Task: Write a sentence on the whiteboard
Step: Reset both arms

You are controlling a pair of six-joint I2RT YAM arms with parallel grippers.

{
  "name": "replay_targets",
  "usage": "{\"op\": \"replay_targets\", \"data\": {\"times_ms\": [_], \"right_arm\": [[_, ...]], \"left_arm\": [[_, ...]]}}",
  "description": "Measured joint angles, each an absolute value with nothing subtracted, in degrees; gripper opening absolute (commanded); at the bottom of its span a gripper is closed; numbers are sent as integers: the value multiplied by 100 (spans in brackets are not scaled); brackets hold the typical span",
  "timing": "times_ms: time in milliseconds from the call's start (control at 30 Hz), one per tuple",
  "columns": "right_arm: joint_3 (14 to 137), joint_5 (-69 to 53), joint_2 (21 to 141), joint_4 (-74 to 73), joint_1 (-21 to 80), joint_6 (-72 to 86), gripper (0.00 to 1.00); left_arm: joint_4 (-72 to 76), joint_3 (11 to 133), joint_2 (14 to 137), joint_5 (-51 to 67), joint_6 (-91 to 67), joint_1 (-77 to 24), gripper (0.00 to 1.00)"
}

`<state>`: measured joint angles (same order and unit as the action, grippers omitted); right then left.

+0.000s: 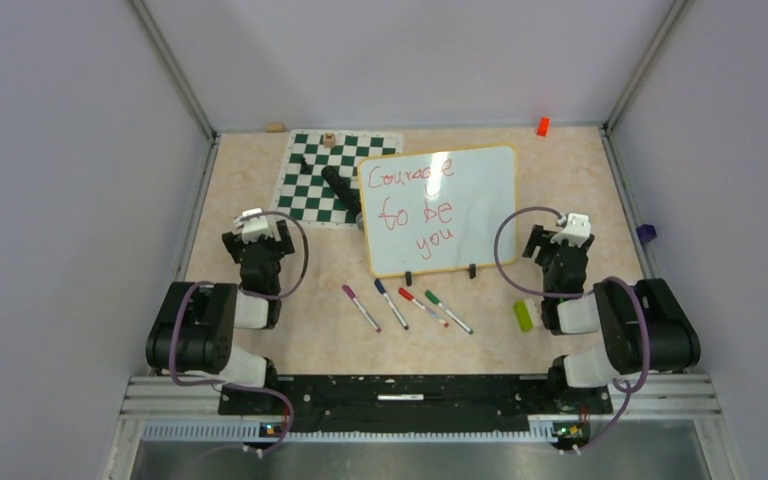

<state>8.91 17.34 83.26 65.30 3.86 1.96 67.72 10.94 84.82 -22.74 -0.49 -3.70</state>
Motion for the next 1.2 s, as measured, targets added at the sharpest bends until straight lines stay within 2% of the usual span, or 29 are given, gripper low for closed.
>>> {"op": "replay_targets", "data": {"times_ms": [33,67,133,167,200,1200], "right_arm": [[913,1680,8326,6545,384,196,96],[915,1636,8329,6576,384,191,99],[915,1599,8326,6608,384,180,99],[915,1588,8329,6626,384,165,99],[915,1577,8329,6648,384,161,99],[915,1527,8331,6735,384,161,99]], "left_arm": [[6619,1214,8482,-2071,-49,-305,96],[6504,1337,8479,-1883,-56,-228,96],[6399,1522,8482,-1619,-86,-113,92],[6357,1577,8482,-1531,-106,-86,98],[6305,1608,8482,-1446,-130,-67,99],[6106,1619,8482,-1114,-156,-62,99]]}}
